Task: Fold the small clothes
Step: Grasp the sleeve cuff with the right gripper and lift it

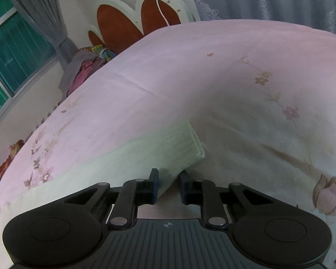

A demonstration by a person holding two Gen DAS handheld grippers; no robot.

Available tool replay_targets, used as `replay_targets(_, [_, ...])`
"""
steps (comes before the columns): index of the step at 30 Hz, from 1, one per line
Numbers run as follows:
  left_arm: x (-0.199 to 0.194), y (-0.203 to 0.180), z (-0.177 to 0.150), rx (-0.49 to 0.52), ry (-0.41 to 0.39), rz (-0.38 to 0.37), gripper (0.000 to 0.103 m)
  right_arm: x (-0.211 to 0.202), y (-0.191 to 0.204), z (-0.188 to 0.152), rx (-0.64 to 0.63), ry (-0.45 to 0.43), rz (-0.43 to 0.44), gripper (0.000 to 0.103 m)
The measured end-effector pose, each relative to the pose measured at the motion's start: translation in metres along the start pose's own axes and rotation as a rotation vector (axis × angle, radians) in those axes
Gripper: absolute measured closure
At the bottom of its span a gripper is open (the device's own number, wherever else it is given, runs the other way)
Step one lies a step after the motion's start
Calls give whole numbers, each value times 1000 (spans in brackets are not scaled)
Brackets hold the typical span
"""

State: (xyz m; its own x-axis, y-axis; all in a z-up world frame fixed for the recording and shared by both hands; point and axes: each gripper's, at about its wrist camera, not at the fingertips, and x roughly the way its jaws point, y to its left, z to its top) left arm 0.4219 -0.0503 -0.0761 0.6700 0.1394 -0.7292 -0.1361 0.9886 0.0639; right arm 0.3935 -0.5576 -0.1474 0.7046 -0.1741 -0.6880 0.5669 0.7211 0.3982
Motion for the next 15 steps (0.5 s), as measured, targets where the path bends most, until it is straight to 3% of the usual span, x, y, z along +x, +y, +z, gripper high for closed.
replay_targets(1, [-1,5,0,-17,-2,6,0,2,1,2,-7,7,-3,101])
replay_targets(4, [-4,23,-4,-66,-4,10,0,1,14,6,-47,-15,-15,101])
replay_targets(7, [-6,41,-11,-82,7,54,0,-6,45,5,-254,-108,-37,101])
replay_targets(8, [-7,46,-12,-87,11,65,0,-2,49,5,-274,-91,-46,101])
replay_targets(10, [-9,59,-16,-100,15,77,0,8,43,11,-163,-23,-32,101])
replay_targets(15, [-7,86,-19,-118,21,103,0,-4,84,2,-235,-40,36,101])
